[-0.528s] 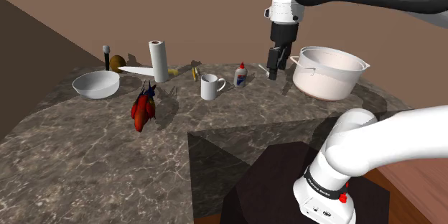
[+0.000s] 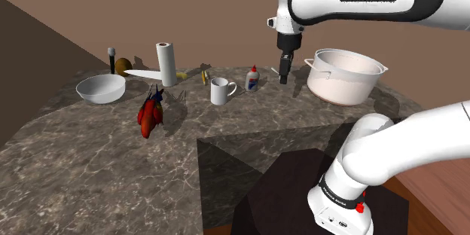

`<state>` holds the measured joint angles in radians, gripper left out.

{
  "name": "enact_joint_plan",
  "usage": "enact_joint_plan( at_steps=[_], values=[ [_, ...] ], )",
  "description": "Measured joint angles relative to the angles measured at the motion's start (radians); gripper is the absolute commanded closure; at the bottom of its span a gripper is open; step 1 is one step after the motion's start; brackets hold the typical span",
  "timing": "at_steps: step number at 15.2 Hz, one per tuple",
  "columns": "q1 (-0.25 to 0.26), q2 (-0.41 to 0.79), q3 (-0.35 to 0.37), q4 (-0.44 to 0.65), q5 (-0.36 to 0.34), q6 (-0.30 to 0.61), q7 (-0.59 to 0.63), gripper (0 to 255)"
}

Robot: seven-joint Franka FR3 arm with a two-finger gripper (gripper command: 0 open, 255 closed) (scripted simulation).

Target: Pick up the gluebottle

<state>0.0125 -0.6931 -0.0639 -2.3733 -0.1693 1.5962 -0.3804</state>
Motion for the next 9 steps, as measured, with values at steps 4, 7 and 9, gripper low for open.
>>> enact_joint_plan(
  at_steps=[4, 7, 9],
  values=[
    [0.016, 0.092, -0.045, 0.002, -0.09, 0.121, -0.147, 0],
    [0.022, 0.165, -0.088, 0.021, -0.156, 0.209, -0.266, 0],
    [0.03, 0.223, -0.106, 0.038, -0.191, 0.271, -0.332, 0]
  ],
)
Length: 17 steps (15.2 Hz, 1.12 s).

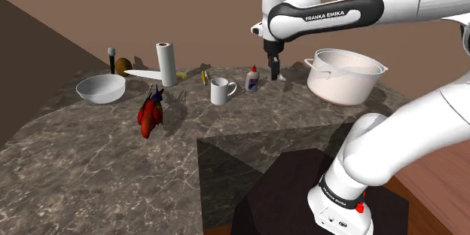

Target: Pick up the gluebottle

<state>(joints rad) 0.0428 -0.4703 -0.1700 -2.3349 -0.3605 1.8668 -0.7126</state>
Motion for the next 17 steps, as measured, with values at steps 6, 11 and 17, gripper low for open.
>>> enact_joint_plan(
  at_steps=[6, 11, 17],
  values=[
    [0.019, 0.165, -0.048, 0.057, -0.088, 0.186, -0.189, 0],
    [0.029, 0.337, -0.079, 0.148, -0.134, 0.342, -0.344, 0],
    [0.029, 0.394, -0.082, 0.134, -0.156, 0.422, -0.343, 0]
  ],
)
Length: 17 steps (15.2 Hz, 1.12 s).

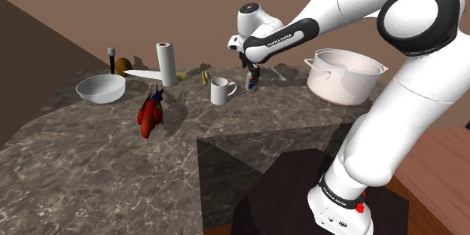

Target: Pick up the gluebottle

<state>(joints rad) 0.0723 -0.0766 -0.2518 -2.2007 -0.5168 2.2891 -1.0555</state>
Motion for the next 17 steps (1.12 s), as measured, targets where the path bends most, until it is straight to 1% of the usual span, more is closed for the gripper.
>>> enact_joint_plan(
  at_steps=[2, 3, 13, 17],
  values=[
    [-0.002, 0.011, -0.002, -0.014, -0.007, 0.023, 0.011, 0],
    [-0.002, 0.014, -0.002, -0.015, -0.008, 0.028, 0.013, 255],
    [-0.002, 0.016, -0.002, -0.015, -0.009, 0.033, 0.014, 255],
    [0.0, 0.0, 0.0, 0.003, 0.001, -0.002, -0.004, 255]
  ],
)
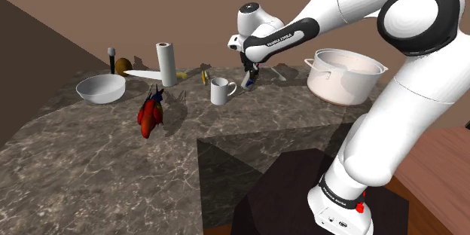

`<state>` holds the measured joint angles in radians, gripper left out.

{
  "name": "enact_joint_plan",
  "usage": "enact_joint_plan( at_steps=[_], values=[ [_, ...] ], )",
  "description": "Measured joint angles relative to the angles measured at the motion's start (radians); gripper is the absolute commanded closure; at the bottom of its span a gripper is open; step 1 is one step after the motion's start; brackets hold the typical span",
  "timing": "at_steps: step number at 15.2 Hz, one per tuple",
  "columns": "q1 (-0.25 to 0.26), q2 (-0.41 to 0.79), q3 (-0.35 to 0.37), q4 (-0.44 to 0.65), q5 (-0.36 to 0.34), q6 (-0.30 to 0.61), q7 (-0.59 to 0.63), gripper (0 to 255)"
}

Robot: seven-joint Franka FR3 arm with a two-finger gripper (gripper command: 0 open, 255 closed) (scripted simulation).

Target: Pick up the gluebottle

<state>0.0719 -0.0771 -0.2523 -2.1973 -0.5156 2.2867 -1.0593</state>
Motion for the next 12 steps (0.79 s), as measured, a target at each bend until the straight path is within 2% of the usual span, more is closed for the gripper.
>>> enact_joint_plan(
  at_steps=[12],
  values=[
    [0.01, -0.052, 0.009, 0.099, 0.037, -0.143, -0.064, 255]
  ],
)
